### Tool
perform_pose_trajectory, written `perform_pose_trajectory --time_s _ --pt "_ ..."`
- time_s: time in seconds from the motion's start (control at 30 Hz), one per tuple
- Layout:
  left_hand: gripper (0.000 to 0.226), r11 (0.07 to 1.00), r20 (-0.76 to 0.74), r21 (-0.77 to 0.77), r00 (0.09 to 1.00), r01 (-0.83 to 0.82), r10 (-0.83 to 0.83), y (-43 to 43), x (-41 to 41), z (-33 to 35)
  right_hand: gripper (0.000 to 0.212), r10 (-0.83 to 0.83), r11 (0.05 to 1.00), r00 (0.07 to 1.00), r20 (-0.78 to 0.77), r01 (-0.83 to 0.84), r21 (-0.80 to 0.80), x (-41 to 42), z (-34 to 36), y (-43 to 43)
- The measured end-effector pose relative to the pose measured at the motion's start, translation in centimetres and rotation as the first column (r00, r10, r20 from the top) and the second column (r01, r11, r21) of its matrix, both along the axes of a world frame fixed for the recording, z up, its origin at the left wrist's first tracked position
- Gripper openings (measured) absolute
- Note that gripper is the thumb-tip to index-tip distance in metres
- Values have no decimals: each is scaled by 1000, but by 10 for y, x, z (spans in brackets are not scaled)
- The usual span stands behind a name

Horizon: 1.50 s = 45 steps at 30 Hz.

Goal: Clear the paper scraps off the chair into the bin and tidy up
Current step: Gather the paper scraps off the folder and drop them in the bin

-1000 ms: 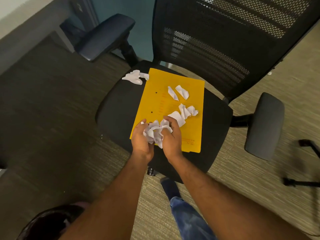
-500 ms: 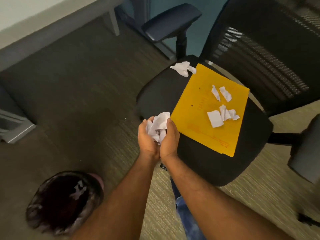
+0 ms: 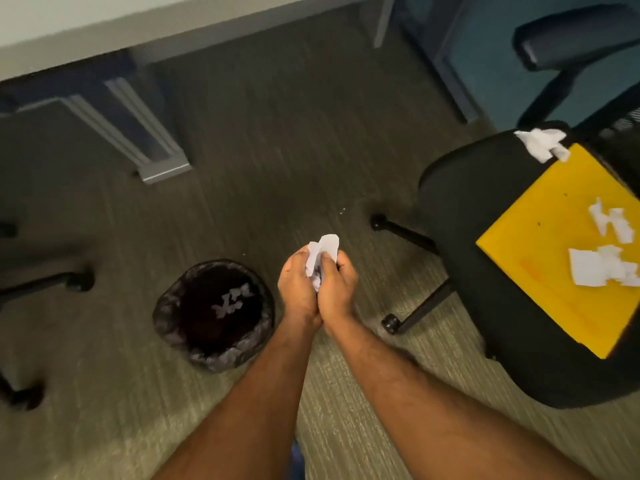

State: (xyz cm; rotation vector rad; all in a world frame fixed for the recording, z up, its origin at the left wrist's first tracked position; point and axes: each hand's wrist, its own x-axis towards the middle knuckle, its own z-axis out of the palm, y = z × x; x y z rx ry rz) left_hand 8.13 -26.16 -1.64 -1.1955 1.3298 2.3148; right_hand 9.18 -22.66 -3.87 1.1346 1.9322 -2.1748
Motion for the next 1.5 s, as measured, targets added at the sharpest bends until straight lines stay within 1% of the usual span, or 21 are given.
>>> perform_pose_trajectory --time_s 0.07,0.17,0.23,0.33,0.43,0.47,0.53,0.6,0.63,0.67,0.73,0.8,0.87,0.93,1.0,1.07,1.2,1.3,1.4,1.5 --pt "18 999 0 -27 1000 -29 29 -34 6 -6 16 56 998 998 20 -55 -22 4 -2 -33" --pt "29 997 -3 -68 1000 -26 26 -84 16 -21 14 127 991 991 47 -125 -52 11 -8 -80" --pt "33 994 20 -94 998 -49 52 -113 24 -32 13 189 981 978 92 -183 -71 14 -15 -109" --pt "31 977 54 -198 995 -73 85 -150 36 -47 14 299 954 943 145 -297 -39 21 -29 -147" --pt "27 969 67 -229 991 -95 114 -180 42 -54 16 390 921 910 139 -388 -40 25 -43 -176" --pt "25 969 75 -222 989 -110 130 -189 42 -54 20 407 913 904 131 -406 -33 25 -49 -183" --pt "27 960 83 -227 979 -162 184 -210 44 -58 34 429 900 896 115 -435 26 21 -60 -192" --pt "30 936 58 -301 976 -183 209 -233 47 -61 47 440 888 891 115 -450 90 17 -70 -191" --pt "34 924 54 -336 976 -183 212 -243 49 -63 49 433 888 891 139 -448 106 15 -69 -188" --pt "38 916 56 -360 976 -178 211 -253 52 -63 47 423 889 891 163 -443 116 14 -65 -183" --pt "42 908 80 -391 977 -151 196 -270 58 -67 37 428 882 883 192 -454 123 12 -63 -171" --pt "34 904 129 -416 978 -96 163 -278 63 -70 25 441 875 876 196 -468 123 12 -61 -159" --pt "23 909 158 -413 979 -49 125 -274 65 -69 20 455 867 867 206 -484 122 13 -59 -146" --pt "13 927 175 -374 979 -29 102 -263 65 -68 18 461 860 861 213 -493 132 16 -59 -131" --pt "9 940 183 -341 981 3 63 -246 61 -68 14 461 858 858 226 -496 134 18 -58 -116" --pt "8 949 173 -312 985 37 18 -227 56 -65 12 454 863 859 234 -490 124 19 -55 -102" --pt "13 952 166 -280 983 125 -80 -182 39 -53 12 378 900 898 225 -414 139 21 -44 -63" --pt "9 950 135 -262 981 172 -141 -145 24 -43 11 328 921 919 219 -362 142 21 -36 -29" --pt "9 942 90 -245 973 228 -212 -105 10 -31 12 285 935 935 209 -320 156 19 -28 9" --pt "10 922 72 -258 957 289 -280 -66 -2 -19 16 236 944 949 207 -274 182 18 -19 49"
